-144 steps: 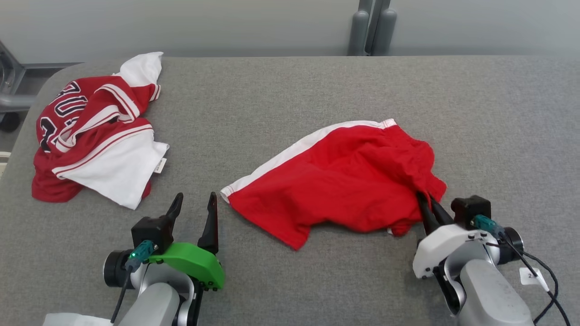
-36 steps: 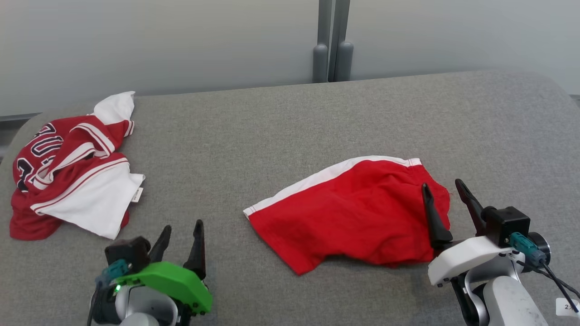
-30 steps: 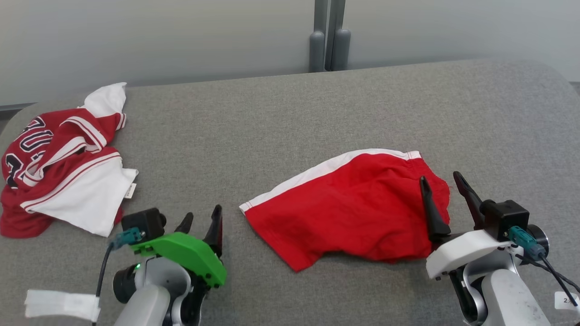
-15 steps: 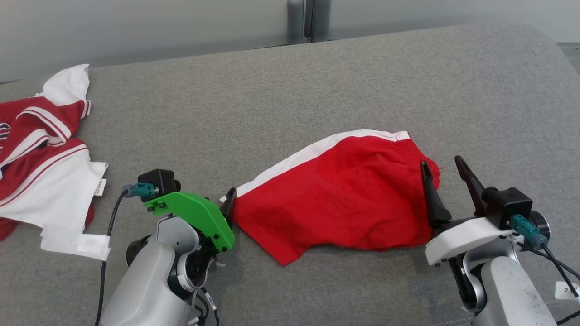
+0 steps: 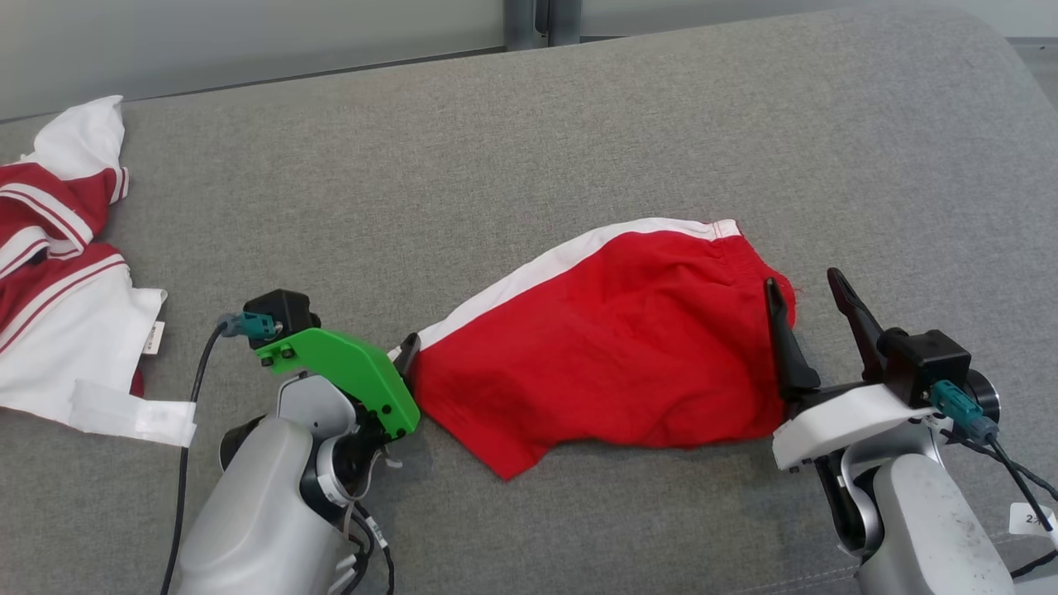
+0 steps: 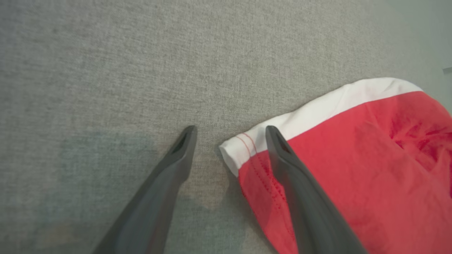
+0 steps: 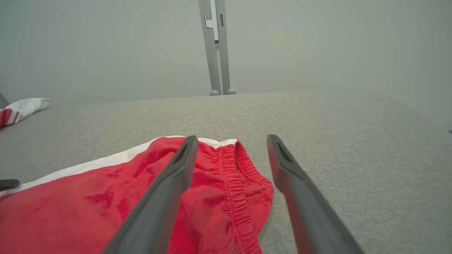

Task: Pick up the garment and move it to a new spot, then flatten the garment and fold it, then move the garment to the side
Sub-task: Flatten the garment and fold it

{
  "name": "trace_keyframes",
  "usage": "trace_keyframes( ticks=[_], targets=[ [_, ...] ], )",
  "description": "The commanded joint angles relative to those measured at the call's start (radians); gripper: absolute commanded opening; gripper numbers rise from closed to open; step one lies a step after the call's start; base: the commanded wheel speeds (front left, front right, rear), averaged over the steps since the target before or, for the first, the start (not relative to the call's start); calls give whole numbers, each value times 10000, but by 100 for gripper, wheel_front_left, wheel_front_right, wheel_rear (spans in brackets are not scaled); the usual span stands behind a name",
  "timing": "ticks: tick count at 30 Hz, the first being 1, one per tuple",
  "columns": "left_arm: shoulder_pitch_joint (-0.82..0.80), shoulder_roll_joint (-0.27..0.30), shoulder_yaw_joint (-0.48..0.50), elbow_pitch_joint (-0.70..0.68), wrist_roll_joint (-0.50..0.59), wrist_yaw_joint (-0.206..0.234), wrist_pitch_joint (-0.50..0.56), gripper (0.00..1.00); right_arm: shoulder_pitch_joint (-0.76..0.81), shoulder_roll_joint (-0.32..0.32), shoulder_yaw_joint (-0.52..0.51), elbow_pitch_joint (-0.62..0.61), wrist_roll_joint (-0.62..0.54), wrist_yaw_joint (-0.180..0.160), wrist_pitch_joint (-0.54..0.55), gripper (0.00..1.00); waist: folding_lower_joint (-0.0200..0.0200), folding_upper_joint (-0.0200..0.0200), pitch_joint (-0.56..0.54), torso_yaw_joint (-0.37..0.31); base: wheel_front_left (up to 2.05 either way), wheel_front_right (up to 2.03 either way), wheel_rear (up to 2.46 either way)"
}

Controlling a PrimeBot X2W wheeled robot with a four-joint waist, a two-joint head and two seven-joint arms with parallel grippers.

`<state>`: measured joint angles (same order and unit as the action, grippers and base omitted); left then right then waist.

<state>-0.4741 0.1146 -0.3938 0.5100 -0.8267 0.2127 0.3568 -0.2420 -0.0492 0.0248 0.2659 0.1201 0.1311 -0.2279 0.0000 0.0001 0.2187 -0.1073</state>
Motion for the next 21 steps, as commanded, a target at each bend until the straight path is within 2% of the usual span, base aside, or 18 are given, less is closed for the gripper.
trace_keyframes(
  ticks=[1, 4, 6, 7, 8, 13, 14, 15, 21],
  targets=[
    [-133, 1, -1, 93, -89, 76, 53, 100, -107, -26, 21, 47, 34, -6, -70, 100, 0, -1, 38, -20, 0, 0, 0],
    [-180, -44, -60, 194, -154, 55, 218, 100, -146, -25, 33, 88, 37, -5, -110, 100, 0, -1, 81, -39, 0, 0, 0],
    [-227, -80, -115, 198, -188, 30, 302, 79, -184, -25, 29, 109, 35, -6, -129, 100, 0, -1, 105, -47, 0, 0, 0],
    [-236, -95, -170, 183, -194, -6, 372, 60, -210, -25, 26, 122, 32, -5, -134, 100, 0, -1, 112, -51, 0, 0, 0],
    [-231, -114, -208, 156, -220, -41, 423, 48, -231, -26, 19, 131, 29, -6, -126, 100, 0, -1, 121, -53, 0, 0, 0],
    [-212, -100, -330, -29, -205, -128, 561, 23, -273, -25, -26, 170, -7, -5, -151, 100, 0, -1, 133, -45, 0, 0, 0],
    [-214, -104, -320, -65, -210, -141, 505, 15, -281, -25, -32, 176, -18, -6, -160, 100, 0, -1, 130, -43, 0, 0, 0],
    [-227, -81, -352, -95, -143, -173, 443, 0, -285, -25, -32, 180, -26, -6, -167, 100, 0, -1, 126, -42, 0, 0, 0],
    [-208, -51, -366, -242, 95, -399, -325, 0, -480, -25, -87, 314, -159, -6, -105, 100, 0, -1, 95, 23, 0, 0, 0]
  ],
)
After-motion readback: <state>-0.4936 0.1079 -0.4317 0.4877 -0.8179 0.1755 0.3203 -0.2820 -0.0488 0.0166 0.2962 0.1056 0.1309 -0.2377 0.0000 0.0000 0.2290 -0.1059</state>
